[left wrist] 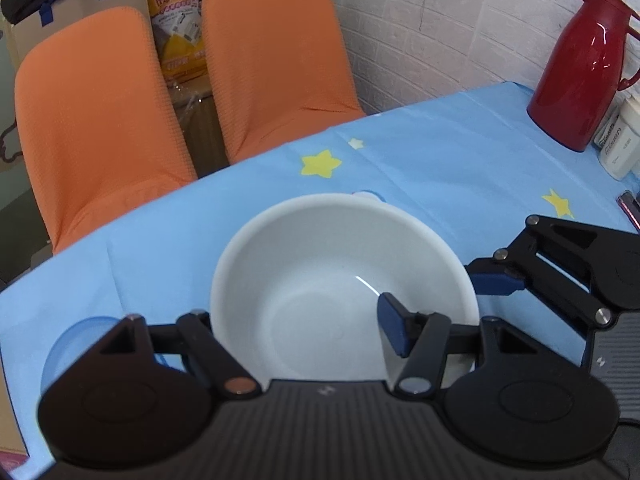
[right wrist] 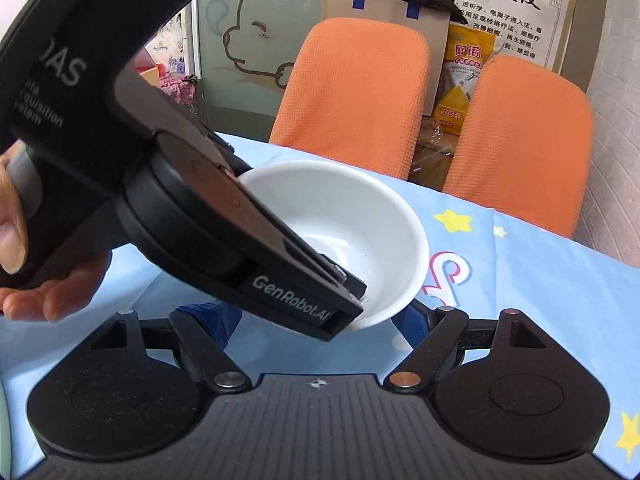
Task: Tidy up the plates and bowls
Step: 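Close both grippers on the rim of the white ceramic bowl and lift, then lower the white bowl into the steel bowl and open both grippers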
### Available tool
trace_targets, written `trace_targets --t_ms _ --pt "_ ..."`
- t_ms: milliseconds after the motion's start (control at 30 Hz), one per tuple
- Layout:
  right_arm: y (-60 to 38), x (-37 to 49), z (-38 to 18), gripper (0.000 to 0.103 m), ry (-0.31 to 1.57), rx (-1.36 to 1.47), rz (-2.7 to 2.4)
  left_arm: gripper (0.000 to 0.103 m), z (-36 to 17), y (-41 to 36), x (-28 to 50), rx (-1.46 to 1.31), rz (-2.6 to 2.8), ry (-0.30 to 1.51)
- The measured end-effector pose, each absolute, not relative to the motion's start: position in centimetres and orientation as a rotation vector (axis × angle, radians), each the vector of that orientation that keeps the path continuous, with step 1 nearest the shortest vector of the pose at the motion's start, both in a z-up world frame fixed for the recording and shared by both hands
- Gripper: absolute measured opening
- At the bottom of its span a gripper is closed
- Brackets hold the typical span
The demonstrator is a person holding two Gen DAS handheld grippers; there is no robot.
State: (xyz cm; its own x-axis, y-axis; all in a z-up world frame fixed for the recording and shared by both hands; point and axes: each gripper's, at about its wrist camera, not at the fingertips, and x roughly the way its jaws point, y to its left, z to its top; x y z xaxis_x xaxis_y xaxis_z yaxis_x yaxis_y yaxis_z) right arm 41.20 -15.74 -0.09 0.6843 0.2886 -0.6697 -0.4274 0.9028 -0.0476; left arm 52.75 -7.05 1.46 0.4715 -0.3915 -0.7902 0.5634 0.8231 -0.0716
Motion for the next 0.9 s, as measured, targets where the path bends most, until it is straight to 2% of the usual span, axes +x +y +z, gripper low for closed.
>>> trace_targets --t_ms 533,900 --pt "-17.4 27.9 4.9 0.068 0.576 -0.244 0.331 0.060 7.0 -7.9 37.8 0.141 -0.635 0.819" --pt "-16.2 19.3 3.3 0.070 0.600 -0.260 0.310 0.061 3.9 -7.5 28.0 0.138 -0.633 0.854"
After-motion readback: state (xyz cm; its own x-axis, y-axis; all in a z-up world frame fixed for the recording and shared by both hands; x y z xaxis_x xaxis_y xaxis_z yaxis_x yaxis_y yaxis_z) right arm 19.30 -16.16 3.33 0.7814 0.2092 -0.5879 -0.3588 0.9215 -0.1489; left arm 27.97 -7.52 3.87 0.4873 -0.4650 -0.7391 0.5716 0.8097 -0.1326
